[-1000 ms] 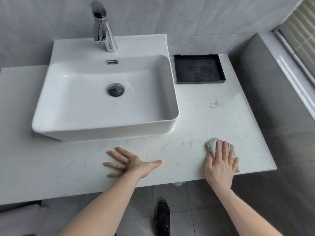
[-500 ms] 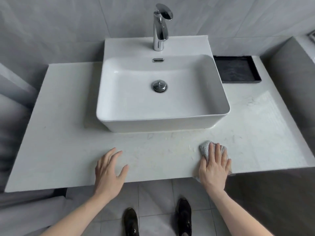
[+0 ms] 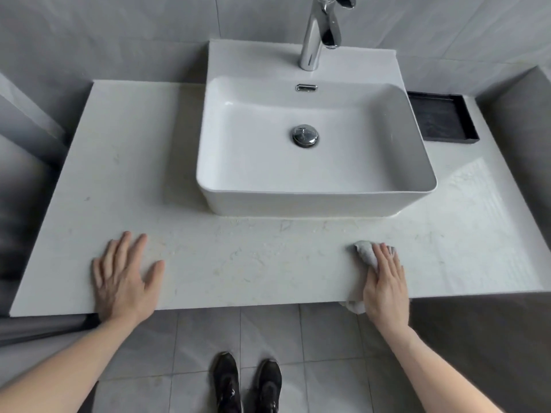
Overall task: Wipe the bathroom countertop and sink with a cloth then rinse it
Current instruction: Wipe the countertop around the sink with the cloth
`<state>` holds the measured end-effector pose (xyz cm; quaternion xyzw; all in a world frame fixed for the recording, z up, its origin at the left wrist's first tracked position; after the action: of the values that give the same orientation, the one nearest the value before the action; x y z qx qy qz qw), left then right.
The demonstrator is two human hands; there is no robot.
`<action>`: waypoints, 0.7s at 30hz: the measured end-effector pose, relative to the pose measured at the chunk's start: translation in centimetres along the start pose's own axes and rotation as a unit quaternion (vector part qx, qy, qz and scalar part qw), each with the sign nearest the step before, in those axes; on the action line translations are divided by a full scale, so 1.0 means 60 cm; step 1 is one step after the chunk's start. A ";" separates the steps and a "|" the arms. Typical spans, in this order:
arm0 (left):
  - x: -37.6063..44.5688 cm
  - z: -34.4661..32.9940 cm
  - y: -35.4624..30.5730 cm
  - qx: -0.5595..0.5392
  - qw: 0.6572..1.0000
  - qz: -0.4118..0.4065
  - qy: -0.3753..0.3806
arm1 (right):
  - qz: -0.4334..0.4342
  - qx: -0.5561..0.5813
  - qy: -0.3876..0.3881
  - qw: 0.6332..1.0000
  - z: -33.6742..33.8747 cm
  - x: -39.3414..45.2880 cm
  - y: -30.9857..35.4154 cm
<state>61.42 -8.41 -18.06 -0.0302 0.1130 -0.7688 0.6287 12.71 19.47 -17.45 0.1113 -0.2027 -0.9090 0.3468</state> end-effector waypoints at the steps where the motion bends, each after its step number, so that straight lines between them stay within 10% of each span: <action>1: 0.000 0.002 0.001 -0.002 1.000 -0.001 -0.004 | -0.027 -0.020 0.006 0.999 0.012 0.009 -0.026; 7: -0.001 0.003 0.004 0.000 1.000 -0.005 -0.026 | -0.092 -0.069 0.026 0.993 0.001 0.007 -0.025; 21: -0.001 0.005 0.004 -0.003 0.999 -0.009 -0.045 | 0.280 0.020 0.151 0.948 -0.152 -0.131 0.286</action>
<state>61.76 -8.42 -17.79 -0.0676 0.0872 -0.7720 0.6260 31.65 10.51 -17.47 0.1932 -0.1889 -0.7433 0.6120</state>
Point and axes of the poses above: each hand's wrist, its own x-axis towards the middle knuckle, its own z-axis out of the back of the hand, y = z × x, the point moved 9 cm from there along x, towards the middle knuckle, and after that the axes turned 1 degree about y, right-handed, at the moved point
